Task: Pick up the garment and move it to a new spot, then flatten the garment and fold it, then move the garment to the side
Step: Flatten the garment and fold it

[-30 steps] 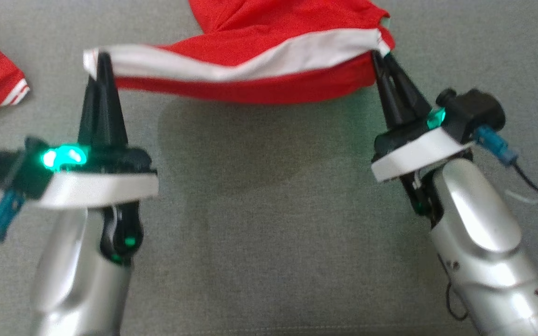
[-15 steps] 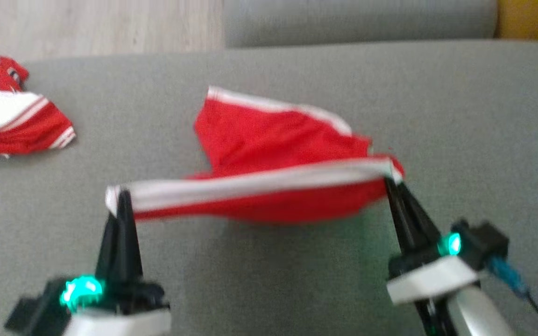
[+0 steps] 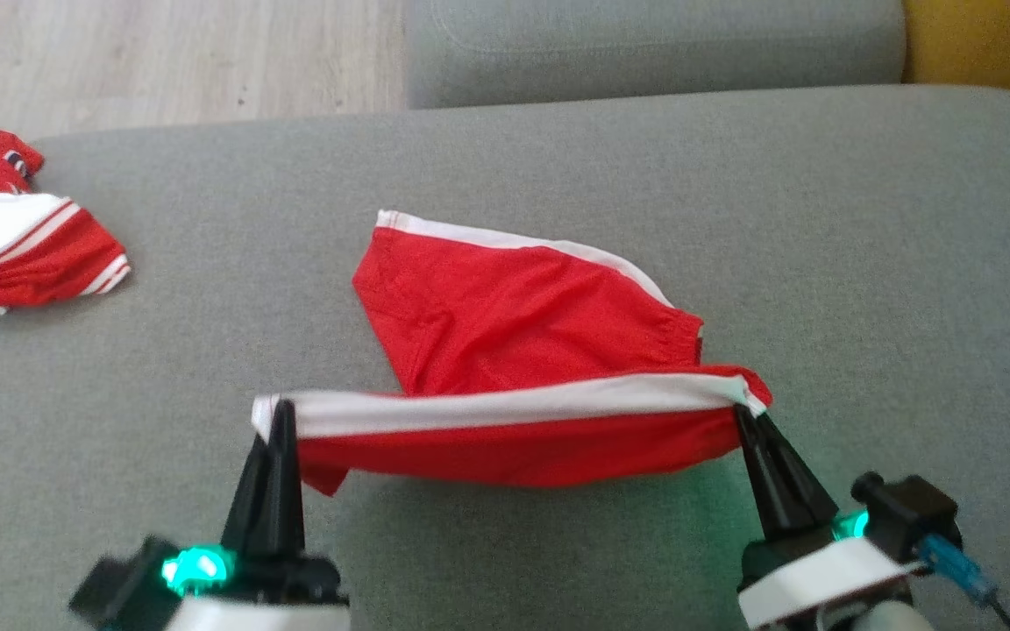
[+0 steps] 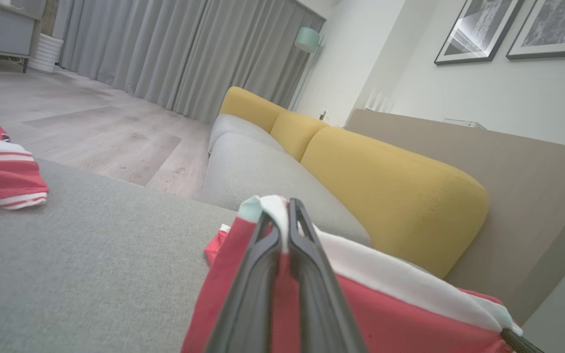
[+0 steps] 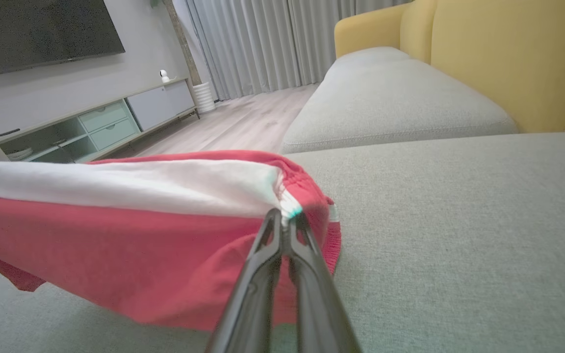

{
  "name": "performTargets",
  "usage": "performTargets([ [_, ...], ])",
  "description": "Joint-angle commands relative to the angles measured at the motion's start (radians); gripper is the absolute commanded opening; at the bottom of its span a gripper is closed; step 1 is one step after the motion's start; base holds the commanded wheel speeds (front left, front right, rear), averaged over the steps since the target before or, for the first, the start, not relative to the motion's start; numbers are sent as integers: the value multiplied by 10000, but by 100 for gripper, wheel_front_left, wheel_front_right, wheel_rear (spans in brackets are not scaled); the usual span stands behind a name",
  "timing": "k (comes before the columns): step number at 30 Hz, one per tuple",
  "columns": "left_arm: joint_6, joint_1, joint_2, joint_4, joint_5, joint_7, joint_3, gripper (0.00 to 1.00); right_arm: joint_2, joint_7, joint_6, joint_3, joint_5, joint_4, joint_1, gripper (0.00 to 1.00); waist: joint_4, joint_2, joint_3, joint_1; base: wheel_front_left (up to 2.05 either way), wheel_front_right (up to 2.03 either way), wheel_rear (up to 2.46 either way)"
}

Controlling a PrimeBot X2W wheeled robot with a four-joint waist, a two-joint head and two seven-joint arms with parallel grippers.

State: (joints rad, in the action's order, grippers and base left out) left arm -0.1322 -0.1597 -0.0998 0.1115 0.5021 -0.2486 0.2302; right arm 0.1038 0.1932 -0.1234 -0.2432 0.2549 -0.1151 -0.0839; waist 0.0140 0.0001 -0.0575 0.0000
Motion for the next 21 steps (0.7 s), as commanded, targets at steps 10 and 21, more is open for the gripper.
performTargets([
  [10, 18, 4092, -646, -2475, 123, 157, -1, 0, -363, -333, -73, -14, 194, -1040, 2523, 0, -253, -1, -1408, 0, 0, 0, 0],
  [21, 17, 8241, -798, -6534, 108, 412, 522, 0, -499, -354, -73, -224, 59, -3050, 5288, 0, -436, -1, -3198, 0, 0, 0, 0],
])
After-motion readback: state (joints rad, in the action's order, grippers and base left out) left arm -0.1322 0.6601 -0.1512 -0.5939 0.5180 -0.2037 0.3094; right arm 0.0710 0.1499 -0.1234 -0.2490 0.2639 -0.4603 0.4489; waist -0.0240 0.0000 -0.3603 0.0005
